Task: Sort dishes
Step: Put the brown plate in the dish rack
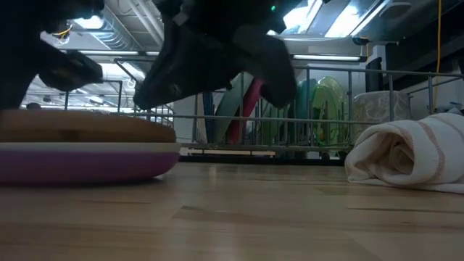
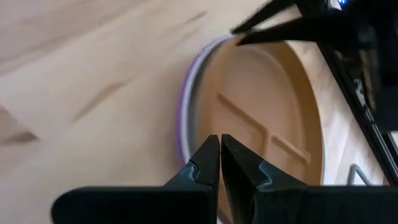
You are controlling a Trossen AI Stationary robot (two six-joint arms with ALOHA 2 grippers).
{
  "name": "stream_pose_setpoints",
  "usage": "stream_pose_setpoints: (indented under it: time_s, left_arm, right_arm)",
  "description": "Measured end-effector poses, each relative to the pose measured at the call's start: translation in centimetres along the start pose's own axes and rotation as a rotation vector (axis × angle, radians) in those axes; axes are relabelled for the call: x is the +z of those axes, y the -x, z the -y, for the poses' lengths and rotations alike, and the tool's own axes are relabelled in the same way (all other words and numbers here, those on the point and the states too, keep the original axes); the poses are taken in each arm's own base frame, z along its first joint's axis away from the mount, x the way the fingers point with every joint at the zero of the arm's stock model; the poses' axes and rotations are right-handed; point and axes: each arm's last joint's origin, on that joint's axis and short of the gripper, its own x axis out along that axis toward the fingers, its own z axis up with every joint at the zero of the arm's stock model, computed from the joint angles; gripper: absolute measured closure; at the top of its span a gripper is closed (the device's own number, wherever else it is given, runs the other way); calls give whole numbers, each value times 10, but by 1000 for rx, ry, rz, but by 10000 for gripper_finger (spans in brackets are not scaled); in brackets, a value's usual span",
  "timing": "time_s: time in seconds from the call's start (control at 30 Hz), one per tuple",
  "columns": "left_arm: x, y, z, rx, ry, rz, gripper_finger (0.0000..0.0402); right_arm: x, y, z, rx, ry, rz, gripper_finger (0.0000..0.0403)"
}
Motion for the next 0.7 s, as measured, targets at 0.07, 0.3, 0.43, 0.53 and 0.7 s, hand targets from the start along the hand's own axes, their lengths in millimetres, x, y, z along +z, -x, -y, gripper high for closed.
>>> stream_pose_setpoints:
  time_s: [0.07,0.3,0.43,0.53,0.7]
  left_arm:
    - [2,2,3,-7,22,13,400]
    - [8,10,15,-38,43,42,400]
    - [12,15,22,-58,60,62,401]
    - [12,17,27,-67,60,66,401]
    - [9,19,34,-82,33,68,401]
  right_arm:
    - [4,2,-5,2,10,5,381]
    - [15,6,-18,-6,34,11,381]
    - [16,6,-19,-12,-46,7,381]
    - [17,6,-17,-28,-144,25,381]
    - [27,7,-11,-59,-305,138,381]
